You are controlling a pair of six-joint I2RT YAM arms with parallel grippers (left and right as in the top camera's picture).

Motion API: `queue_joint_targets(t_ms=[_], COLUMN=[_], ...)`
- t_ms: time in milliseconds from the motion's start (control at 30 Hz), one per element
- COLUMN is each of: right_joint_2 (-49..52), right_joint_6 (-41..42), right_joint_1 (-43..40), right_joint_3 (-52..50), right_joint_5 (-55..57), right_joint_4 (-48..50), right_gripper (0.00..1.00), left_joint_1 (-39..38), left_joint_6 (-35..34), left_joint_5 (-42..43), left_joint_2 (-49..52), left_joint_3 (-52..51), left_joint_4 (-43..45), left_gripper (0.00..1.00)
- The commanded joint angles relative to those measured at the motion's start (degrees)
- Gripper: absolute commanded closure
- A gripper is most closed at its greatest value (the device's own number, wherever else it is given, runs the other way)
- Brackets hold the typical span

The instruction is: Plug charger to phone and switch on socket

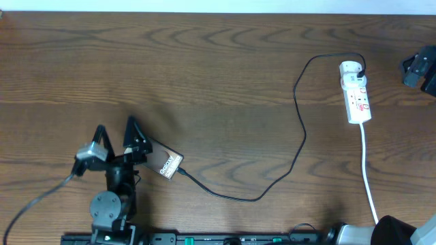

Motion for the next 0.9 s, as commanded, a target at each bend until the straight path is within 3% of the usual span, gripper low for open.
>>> queue_joint_targets(t_ms=[0, 133, 367, 567, 767, 867], right_joint_2=[-0.17, -0.17, -0.17, -0.17, -0.17, -0.17], right_joint_6=[0.68, 0.68, 0.68, 0.68, 0.68, 0.68], right_joint_1=[0.24, 0.24, 0.24, 0.24, 0.24, 0.24], right_joint_3=[0.07, 0.07, 0.07, 0.07, 0.07, 0.07], right_joint_5=[0.22, 0.22, 0.22, 0.22, 0.22, 0.22], right_joint_4=[-0.04, -0.04, -0.04, -0.04, -0.04, -0.04], right_gripper=[0.01, 0.01, 0.01, 0.01, 0.01, 0.01], left_joint_1=[2.51, 5.09, 8.79, 9.62, 9.6, 9.6], left_joint_6=[1.62, 4.55, 4.59, 5.9, 16.98, 17.84], left_joint_5=[-3.65, -3.58, -2.89, 0.85, 12.46, 12.41], left_joint_2=[-4.26, -6.54, -15.98, -16.48, -16.46, -16.46], left_joint_3=[-5.18, -5.22, -5.22, -5.2, -5.18, -5.18], left_joint_4=[2.67, -3.21, -26.64, -27.36, -28.48, -28.48], left_gripper=[0.07, 0.07, 0.07, 0.07, 0.07, 0.07])
